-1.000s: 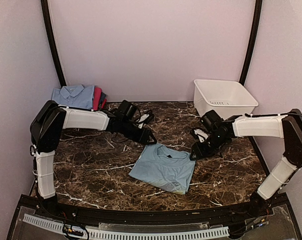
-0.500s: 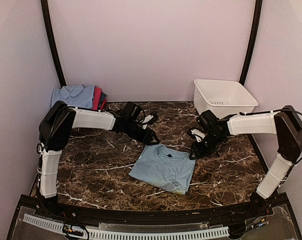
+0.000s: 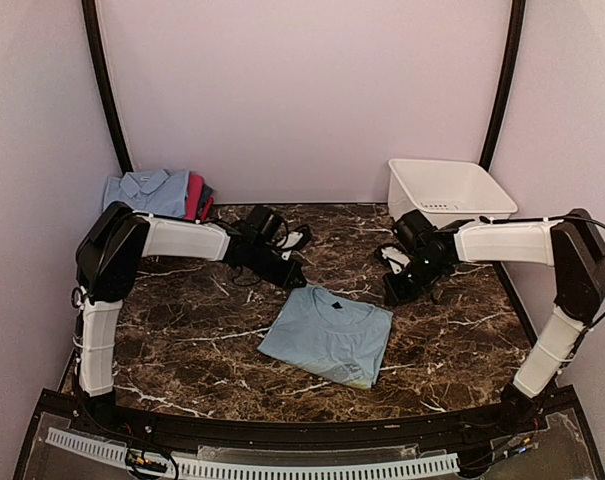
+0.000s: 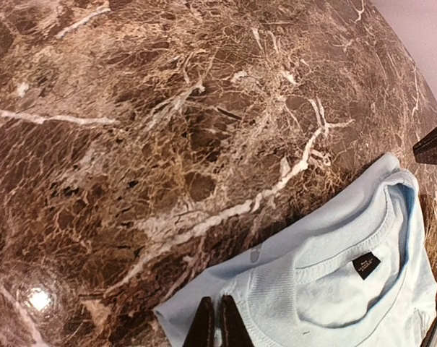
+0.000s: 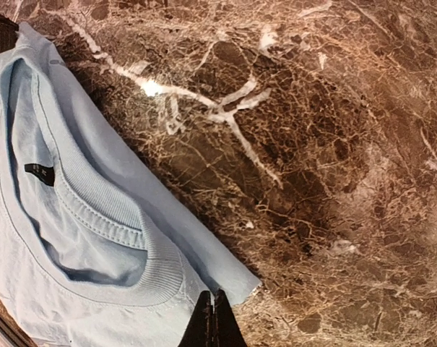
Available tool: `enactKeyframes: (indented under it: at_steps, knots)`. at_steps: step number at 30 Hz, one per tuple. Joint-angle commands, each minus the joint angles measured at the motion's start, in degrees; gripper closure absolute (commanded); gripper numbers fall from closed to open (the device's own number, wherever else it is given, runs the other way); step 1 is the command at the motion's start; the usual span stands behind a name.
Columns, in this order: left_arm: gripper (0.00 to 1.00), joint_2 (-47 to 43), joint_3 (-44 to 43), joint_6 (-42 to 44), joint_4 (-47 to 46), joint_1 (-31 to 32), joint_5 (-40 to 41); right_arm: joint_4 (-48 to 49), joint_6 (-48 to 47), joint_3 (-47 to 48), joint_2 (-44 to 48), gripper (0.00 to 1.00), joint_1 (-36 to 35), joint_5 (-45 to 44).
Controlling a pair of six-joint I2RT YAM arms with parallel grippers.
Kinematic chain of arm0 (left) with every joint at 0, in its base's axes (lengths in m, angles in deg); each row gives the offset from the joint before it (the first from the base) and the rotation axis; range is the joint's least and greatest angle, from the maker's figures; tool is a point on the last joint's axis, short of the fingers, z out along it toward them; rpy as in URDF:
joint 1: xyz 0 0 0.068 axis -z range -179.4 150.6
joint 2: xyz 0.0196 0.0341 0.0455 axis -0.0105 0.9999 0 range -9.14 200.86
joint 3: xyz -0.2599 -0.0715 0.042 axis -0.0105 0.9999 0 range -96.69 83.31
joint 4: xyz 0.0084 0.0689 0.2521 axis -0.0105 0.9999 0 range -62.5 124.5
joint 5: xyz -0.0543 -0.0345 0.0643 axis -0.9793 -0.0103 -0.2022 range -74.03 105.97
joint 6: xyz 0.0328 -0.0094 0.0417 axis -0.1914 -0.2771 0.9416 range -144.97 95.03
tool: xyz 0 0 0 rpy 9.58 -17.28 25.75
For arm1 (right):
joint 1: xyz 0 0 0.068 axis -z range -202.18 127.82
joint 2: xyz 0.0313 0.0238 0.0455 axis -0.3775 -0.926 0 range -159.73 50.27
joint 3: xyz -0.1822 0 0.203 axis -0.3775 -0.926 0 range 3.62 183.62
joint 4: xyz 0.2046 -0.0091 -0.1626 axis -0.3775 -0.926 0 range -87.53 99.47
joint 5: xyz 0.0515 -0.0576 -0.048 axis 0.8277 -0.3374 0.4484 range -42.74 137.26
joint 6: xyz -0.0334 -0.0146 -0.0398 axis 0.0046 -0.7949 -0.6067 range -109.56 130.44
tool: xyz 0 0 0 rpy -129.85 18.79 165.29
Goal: Fold and stack the mixed laundry pile
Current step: Smooth out the square-folded T-shirt at the center of the board.
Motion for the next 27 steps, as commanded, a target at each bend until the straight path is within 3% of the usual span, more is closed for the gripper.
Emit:
enactKeyframes:
  at_steps: [1, 2, 7, 10, 18, 23, 25, 27]
  knots:
    - [1.0, -5.5, 2.0, -1.8, -2.0, -1.1, 3.7, -1.8, -1.3, 2.1, 1.5, 1.0, 0.8, -2.3]
    - [1.0, -5.5, 2.1, -1.9, -2.1, -1.2, 4.4, -2.0, -1.2, 1.9, 1.8, 1.0, 0.8, -1.5]
    - [1.0, -4.3, 2.8, -2.5, -2.6, -1.3, 4.1, -0.2, 1.0, -1.5, 4.5, 0.7, 1.5, 4.5]
    - [1.0, -4.0, 3.1, -2.7, -2.9, -1.3, 3.6, 1.9, 1.9, -3.5, 3.9, 0.63, 2.6, 6.4]
    - [1.0, -3.7, 3.1, -2.4, -2.7, -1.3, 3.2, 4.7, 1.5, -2.0, -3.4, 0.69, 3.1, 8.2]
    - [1.0, -3.6, 3.5, -2.3, -2.7, -1.3, 3.4, 4.7, 1.3, -1.4, -2.6, 0.77, 3.1, 10.9]
    - [1.0, -3.6, 3.5, -2.2, -2.5, -1.3, 3.5, 4.1, 1.1, -1.2, -1.9, 0.95, 3.1, 10.7]
    - [1.0, -3.8, 3.2, -2.2, -1.8, -1.3, 4.1, 2.2, 0.5, -0.1, -1.7, 1.0, 3.1, 8.7]
